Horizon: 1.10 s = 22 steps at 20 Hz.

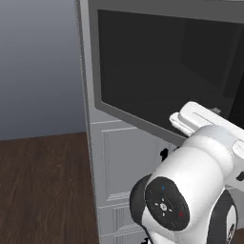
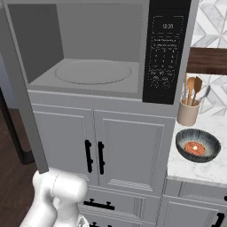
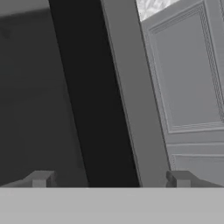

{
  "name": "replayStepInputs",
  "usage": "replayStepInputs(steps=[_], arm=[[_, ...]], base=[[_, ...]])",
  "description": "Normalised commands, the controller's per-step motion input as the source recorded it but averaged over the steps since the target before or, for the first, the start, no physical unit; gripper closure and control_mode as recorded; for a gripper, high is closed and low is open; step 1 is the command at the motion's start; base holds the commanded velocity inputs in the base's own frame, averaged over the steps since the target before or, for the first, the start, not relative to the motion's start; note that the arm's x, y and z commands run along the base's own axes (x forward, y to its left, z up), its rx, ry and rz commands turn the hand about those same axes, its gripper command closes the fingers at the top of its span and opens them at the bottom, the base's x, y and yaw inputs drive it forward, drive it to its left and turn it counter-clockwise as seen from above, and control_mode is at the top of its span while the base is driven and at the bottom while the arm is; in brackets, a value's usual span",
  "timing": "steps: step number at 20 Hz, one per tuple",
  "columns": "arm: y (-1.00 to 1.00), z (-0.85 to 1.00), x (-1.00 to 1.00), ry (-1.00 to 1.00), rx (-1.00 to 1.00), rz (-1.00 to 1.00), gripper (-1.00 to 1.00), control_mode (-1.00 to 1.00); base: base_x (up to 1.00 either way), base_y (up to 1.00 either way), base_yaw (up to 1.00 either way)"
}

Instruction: Open the microwave, place the bowl with waffle inside the microwave, then close the microwave door and turn it on.

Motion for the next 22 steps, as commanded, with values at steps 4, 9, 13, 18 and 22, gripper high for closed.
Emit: replayStepInputs(steps=[4,9,13,18,22], arm=[[0.12,0.09,-0.42,0.0,-0.03,0.0,-1.0,-1.0],[-0.6,0.0,-0.74,-0.02,0.0,0.02,-1.0,-1.0],[-0.75,0.0,-0.56,-0.05,0.02,0.15,-1.0,-1.0],[-0.81,0.0,0.0,0.0,0.02,0.28,-1.0,-1.0],[-0.6,0.0,0.02,0.0,0.0,0.44,-1.0,-1.0]], base=[[0.0,0.0,0.0],[0.0,0.0,0.0],[0.0,0.0,0.0],[0.0,0.0,0.0],[0.0,0.0,0.0]])
